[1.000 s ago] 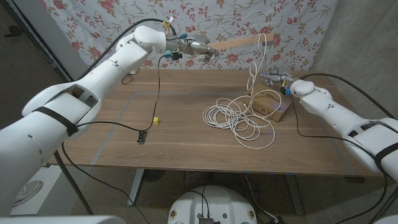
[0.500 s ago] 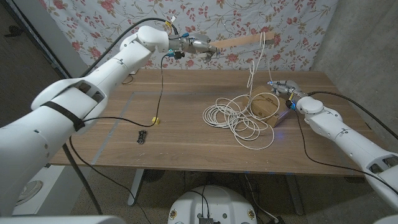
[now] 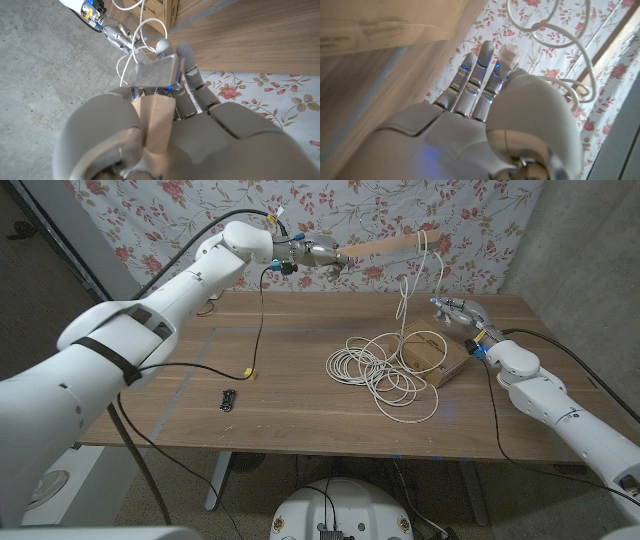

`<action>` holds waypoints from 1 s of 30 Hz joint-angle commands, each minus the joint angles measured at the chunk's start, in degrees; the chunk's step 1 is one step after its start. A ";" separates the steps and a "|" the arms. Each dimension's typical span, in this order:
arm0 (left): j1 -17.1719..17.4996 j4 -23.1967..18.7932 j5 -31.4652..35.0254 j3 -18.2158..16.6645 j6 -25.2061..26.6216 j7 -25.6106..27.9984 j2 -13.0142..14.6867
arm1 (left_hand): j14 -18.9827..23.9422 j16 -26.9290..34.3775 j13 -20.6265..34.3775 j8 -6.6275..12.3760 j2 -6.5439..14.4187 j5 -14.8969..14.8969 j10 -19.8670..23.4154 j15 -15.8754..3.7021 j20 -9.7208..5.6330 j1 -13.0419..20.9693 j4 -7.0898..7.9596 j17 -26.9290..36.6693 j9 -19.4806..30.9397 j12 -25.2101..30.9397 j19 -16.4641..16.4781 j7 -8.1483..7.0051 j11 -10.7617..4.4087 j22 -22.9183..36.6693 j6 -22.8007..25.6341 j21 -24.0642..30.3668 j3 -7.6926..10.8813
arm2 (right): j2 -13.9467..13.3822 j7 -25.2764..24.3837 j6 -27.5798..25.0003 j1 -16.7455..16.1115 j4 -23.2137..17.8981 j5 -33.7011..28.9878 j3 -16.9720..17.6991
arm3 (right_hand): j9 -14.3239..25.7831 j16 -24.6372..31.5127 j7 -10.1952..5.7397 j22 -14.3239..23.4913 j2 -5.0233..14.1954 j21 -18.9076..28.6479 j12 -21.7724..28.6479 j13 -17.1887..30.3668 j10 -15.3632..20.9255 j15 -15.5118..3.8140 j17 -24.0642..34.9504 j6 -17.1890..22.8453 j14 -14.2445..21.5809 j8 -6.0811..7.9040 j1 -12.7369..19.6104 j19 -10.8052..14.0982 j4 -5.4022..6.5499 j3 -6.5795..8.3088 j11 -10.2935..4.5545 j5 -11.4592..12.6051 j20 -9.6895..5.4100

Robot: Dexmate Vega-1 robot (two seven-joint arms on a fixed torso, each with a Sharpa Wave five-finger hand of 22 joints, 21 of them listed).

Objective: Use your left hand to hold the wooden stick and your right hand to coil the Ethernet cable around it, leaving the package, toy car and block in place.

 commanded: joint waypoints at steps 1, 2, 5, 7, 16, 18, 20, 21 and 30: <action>-0.38 0.79 0.29 0.38 -0.03 0.20 -0.72 | 0.29 27.80 0.09 0.14 0.51 0.00 0.58 -0.48 -0.15 0.05 0.13 14.90 0.05 0.41 -0.07 0.03 -0.05 0.08 -0.17 0.34 0.33 | -3.02 12.17 7.29 -0.69 -5.38 3.49 1.75 | 0.20 0.01 4.49 -0.02 0.46 0.39 0.35 0.09 0.10 -5.47 0.08 6.14 0.44 0.23 0.49 -0.30 0.31 0.08 -0.19 0.42 -6.12; -0.29 0.55 0.22 0.34 0.15 0.20 -0.64 | 0.28 27.80 0.09 0.16 0.52 -0.01 0.63 -0.36 -0.20 0.05 0.14 14.90 -0.01 0.42 -0.09 0.07 -0.26 0.03 -0.05 0.31 0.33 | -3.13 12.92 7.58 -0.70 -5.62 3.83 1.82 | 0.20 0.01 4.49 -0.02 0.46 0.41 0.42 0.22 0.08 -5.46 0.08 6.16 0.44 0.23 0.50 -0.32 0.32 0.07 -0.20 0.42 -6.08; 0.16 -0.71 0.30 0.25 0.79 0.62 -0.14 | 0.28 27.79 0.09 0.21 0.53 -0.02 0.65 -0.50 -0.15 0.04 0.14 14.90 0.02 0.42 -0.06 0.03 -0.11 0.07 -0.17 0.36 0.33 | -3.91 15.53 8.43 -0.92 -6.60 4.91 2.17 | 0.23 0.00 4.42 -0.02 0.48 0.47 0.54 0.47 -0.03 -5.47 0.09 6.08 0.44 0.21 0.54 -0.33 0.32 0.05 -0.28 0.42 -6.12; 0.41 -1.43 0.29 0.18 1.17 0.82 0.14 | 0.19 27.77 0.09 0.20 0.54 -0.03 0.51 -0.40 -0.14 0.03 0.13 14.90 -0.11 0.39 0.00 -0.02 0.04 -0.07 -0.12 0.29 0.34 | -4.35 18.13 9.42 -0.87 -6.85 6.01 2.37 | 0.24 -0.01 4.38 -0.03 0.45 0.54 0.49 0.28 0.10 -5.45 0.10 6.00 0.42 0.17 0.56 -0.33 0.34 0.00 -0.30 0.40 -6.14; 0.91 -4.40 0.77 0.45 3.10 0.88 1.24 | 0.28 27.81 0.09 0.40 0.56 -0.06 0.51 -0.17 -0.15 0.02 0.12 14.90 -0.18 0.40 -0.05 -0.02 0.06 0.10 -0.08 0.41 0.35 | -5.31 30.44 12.93 1.93 -7.40 10.99 2.63 | 0.26 0.00 4.22 -0.04 0.66 0.77 0.56 0.47 -0.02 -5.53 0.11 5.95 0.52 0.13 0.69 -0.37 0.42 -0.03 -0.50 0.38 -6.14; 1.06 -5.01 0.91 0.51 3.45 0.94 1.47 | 0.30 27.82 0.09 0.43 0.55 -0.07 0.51 -0.37 -0.17 0.02 0.12 14.90 -0.24 0.40 -0.02 -0.04 0.06 0.07 -0.01 0.39 0.35 | -5.13 34.09 12.83 3.77 -6.67 12.51 2.26 | 0.21 0.05 4.25 -0.03 0.84 0.93 0.55 0.22 0.31 -5.51 0.10 6.03 0.67 0.11 0.71 -0.23 0.49 0.00 -0.49 0.35 -6.07; 1.18 -5.41 0.99 0.59 3.74 0.90 1.63 | 0.30 27.81 0.09 0.44 0.56 -0.07 0.54 -0.41 -0.16 0.02 0.12 14.90 -0.28 0.41 0.02 -0.03 0.06 0.07 0.02 0.40 0.35 | -5.53 36.52 12.10 5.46 -6.57 12.89 1.94 | 0.17 0.09 4.31 -0.03 0.92 1.03 0.65 0.32 0.41 -5.49 0.11 6.15 0.77 0.13 0.70 -0.09 0.52 0.00 -0.53 0.32 -6.00; 1.22 -5.56 1.07 0.66 3.91 0.89 1.70 | 0.29 27.81 0.09 0.46 0.55 -0.08 0.60 -0.43 -0.15 0.02 0.12 14.90 -0.28 0.42 -0.02 -0.02 -0.21 0.08 0.01 0.40 0.35 | -6.15 36.99 11.37 6.21 -7.02 12.34 1.77 | 0.13 0.10 4.36 -0.02 0.89 1.07 0.72 0.42 0.43 -5.51 0.12 6.17 0.80 0.12 0.74 -0.07 0.49 0.00 -0.49 0.30 -6.00; 0.80 -4.90 1.68 1.47 4.52 0.26 1.22 | 0.26 27.83 0.09 0.59 0.55 -0.10 0.61 -0.13 -0.13 0.01 0.11 14.91 -0.43 0.42 0.09 0.02 -0.14 -0.04 -0.07 0.36 0.36 | -10.97 38.56 0.22 17.14 -12.42 2.86 -2.40 | 0.53 0.54 4.59 0.03 0.95 1.45 1.13 1.22 0.18 -5.45 0.37 5.65 1.28 0.10 0.83 -0.09 0.50 -0.10 -0.60 0.06 -5.92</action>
